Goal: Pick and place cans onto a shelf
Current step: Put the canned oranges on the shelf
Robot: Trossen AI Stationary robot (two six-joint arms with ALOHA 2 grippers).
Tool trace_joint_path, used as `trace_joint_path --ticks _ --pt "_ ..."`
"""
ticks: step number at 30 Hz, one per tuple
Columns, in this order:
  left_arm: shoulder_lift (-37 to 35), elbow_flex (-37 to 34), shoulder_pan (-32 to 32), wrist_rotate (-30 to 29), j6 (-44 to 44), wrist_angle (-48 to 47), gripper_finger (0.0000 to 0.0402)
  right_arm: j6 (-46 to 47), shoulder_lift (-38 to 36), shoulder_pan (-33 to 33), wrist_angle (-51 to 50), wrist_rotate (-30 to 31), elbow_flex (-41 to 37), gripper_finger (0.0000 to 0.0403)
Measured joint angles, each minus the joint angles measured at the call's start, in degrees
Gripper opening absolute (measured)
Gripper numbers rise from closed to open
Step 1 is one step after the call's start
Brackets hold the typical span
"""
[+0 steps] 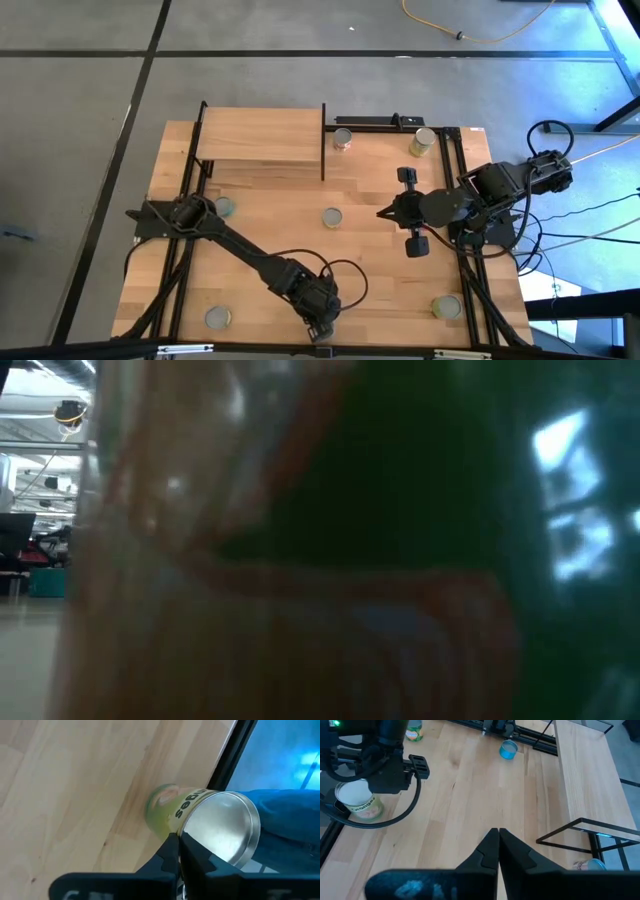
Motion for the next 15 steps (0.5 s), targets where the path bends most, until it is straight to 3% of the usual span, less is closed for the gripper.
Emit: trace_joint_path --ticks 15 --pt "-6.5 -0.43 3.33 -1.73 -1.77 -6.35 0.0 -1.51 -0.02 -0.02 0.02 1.68 0.0 0.0013"
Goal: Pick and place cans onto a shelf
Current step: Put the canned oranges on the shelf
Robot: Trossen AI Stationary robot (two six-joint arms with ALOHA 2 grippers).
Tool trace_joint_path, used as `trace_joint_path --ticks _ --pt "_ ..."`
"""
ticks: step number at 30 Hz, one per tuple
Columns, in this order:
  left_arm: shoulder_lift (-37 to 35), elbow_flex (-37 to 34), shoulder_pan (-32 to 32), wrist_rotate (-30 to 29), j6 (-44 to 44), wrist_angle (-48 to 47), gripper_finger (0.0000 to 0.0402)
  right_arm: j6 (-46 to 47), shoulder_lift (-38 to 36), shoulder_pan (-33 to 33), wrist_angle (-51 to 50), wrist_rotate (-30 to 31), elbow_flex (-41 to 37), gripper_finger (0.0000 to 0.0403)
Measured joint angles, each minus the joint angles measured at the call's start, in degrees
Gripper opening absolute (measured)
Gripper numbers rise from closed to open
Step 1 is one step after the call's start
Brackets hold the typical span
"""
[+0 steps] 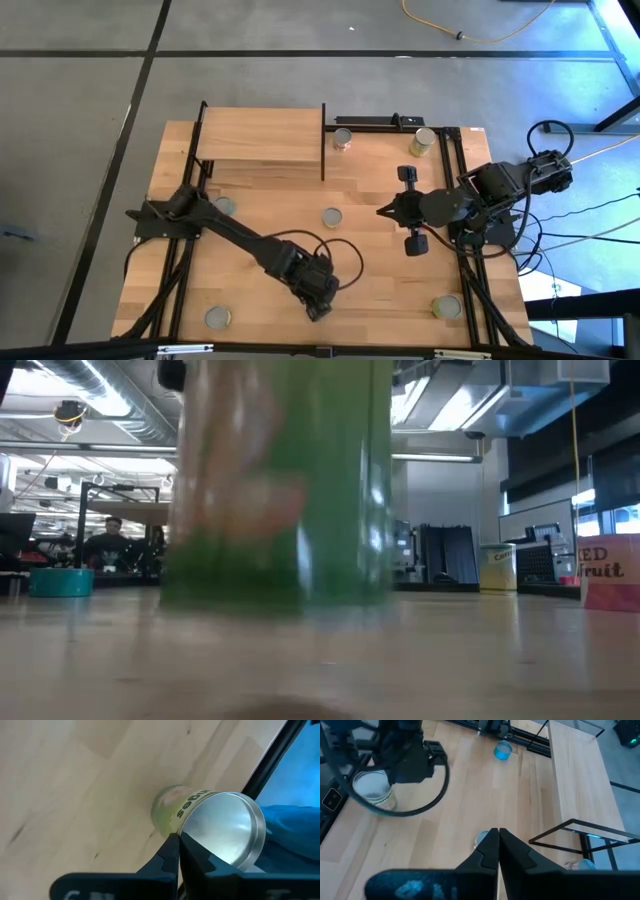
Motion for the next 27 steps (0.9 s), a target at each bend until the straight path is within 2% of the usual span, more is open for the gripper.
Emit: trace_joint_path --ticks 6,11,16,24,27 --pt "-5.07 0.13 1.95 -0.44 1.67 -4.34 0.0 -0.04 -0.01 0.0 0.0 0.35 0.0 0.0013" --pt "-11.02 0.15 3.76 -5.32 2.02 -9.4 0.0 0.04 -0.74 0.0 0.03 4.63 0.0 0.0013" --pt "-17.05 0.26 6.38 -11.04 1.86 -20.34 0.0 0.14 -1.93 -0.15 0.85 6.59 0.0 0.0013" --pt "-26.59 0.28 14.07 -16.89 2.5 -35.31 0.0 2.14 -2.58 -2.85 1.75 7.97 0.02 0.0013" --pt "-30.58 0.26 18.38 -17.02 9.09 -34.48 0.0 5.0 -2.49 -4.98 1.86 8.35 0.02 0.0013"
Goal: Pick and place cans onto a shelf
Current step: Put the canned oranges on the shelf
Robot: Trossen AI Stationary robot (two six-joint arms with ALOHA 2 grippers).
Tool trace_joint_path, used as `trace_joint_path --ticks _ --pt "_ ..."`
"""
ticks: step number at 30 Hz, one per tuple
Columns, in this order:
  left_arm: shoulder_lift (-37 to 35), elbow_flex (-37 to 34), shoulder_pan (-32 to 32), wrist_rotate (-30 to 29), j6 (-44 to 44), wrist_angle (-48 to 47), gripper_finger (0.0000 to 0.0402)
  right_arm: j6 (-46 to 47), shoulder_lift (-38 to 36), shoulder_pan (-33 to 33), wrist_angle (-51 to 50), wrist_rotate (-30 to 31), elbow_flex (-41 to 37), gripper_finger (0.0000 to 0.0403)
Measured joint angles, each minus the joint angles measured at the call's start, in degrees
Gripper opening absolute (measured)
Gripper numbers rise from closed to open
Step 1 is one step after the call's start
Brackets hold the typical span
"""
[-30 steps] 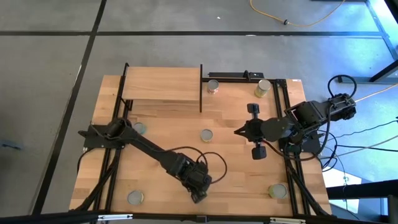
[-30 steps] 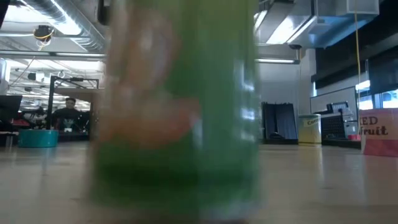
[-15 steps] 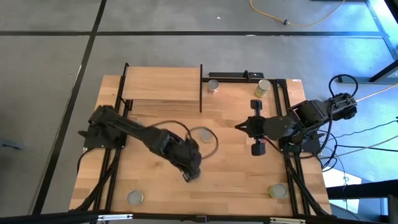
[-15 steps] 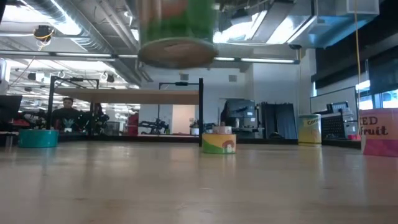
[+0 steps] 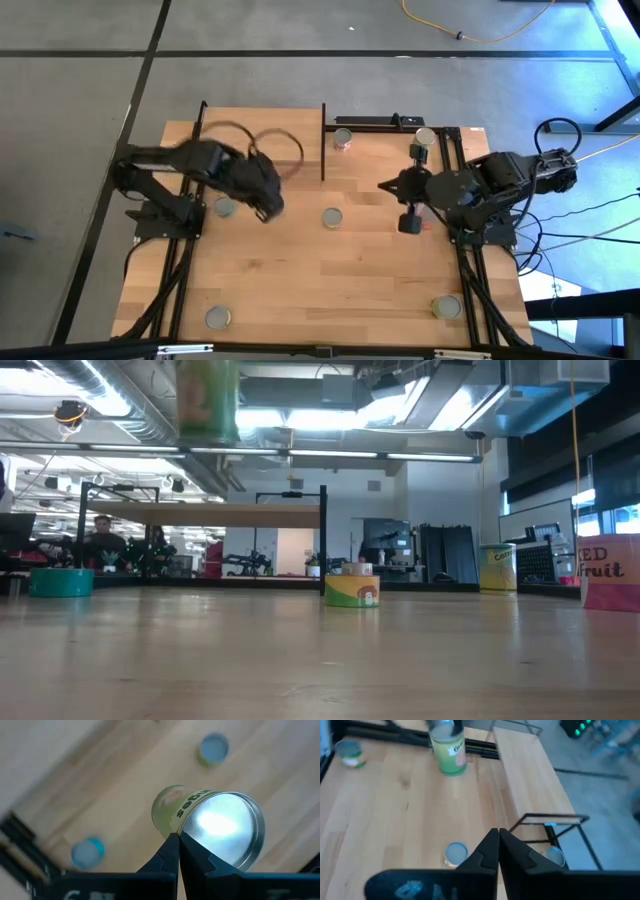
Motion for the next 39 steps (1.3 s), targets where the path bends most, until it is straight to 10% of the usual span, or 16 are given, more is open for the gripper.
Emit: trace_joint_path --ticks 26,39 --pt "-9.27 0.02 52.91 -0.36 26.76 -0.64 0.0 1.23 0.04 -10.07 3.91 2.54 0.0 0.0013" --pt "-5.94 0.02 63.36 1.16 29.79 -0.63 0.0 1.25 0.07 -10.1 3.86 2.56 0.0 0.0013"
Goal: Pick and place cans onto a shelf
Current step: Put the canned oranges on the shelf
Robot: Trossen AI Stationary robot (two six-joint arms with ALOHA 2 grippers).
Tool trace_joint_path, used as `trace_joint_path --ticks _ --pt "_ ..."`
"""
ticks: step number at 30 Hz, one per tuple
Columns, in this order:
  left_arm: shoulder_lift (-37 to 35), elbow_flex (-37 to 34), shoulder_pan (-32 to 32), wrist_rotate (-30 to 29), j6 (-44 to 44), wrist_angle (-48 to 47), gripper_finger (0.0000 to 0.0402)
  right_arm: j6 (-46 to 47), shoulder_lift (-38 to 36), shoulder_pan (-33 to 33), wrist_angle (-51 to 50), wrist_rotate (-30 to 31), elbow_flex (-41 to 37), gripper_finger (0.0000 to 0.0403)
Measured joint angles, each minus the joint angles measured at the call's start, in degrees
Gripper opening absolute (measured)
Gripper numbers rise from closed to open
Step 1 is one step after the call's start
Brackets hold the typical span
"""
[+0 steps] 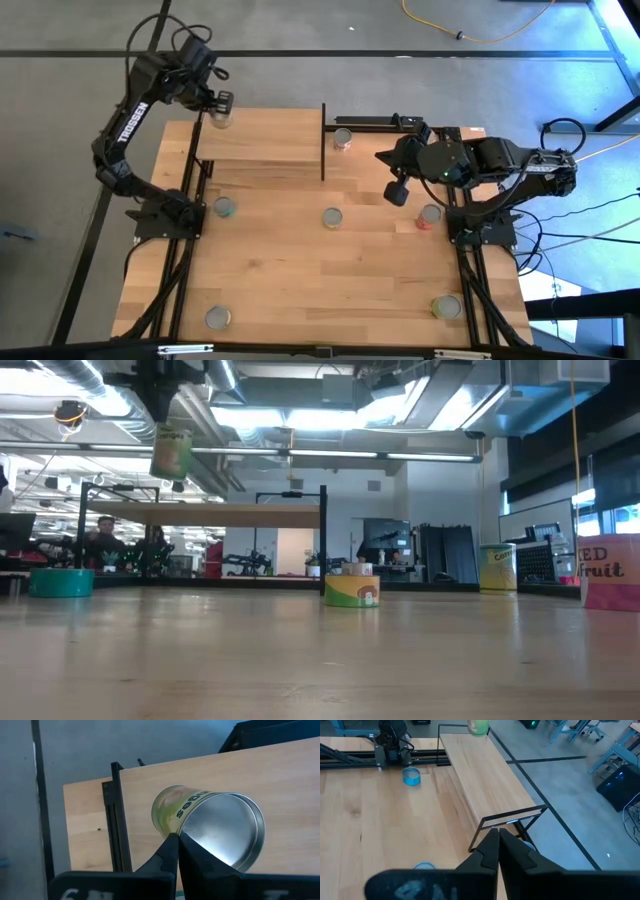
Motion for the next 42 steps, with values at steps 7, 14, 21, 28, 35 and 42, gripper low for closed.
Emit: trace_joint_path --ticks 7,14,21,28,35,42 --pt "4.57 0.0 2.64 0.29 0.58 0.72 0.0 -0.01 0.0 0.0 -0.21 0.0 -0.02 0.0013" --pt "7.68 0.0 4.79 0.6 1.64 0.76 0.0 -0.01 0.0 0.0 -0.24 0.0 -0.02 0.0013" --pt "8.33 0.0 6.97 2.79 2.09 1.77 0.0 -0.01 0.0 0.0 -0.22 0.02 -0.02 0.0013" --pt "8.57 0.0 6.98 2.56 1.91 1.74 0.0 -0.01 0.0 0.0 -0.2 0.01 -0.04 0.0013" --pt "10.52 0.0 6.92 0.55 0.48 0.54 0.0 0.14 0.0 0.0 -0.17 0.02 -0.04 0.0013" --pt "11.82 -0.01 6.92 -0.27 0.12 0.6 0.0 0.18 0.0 0.0 -0.15 0.02 -0.04 0.0013"
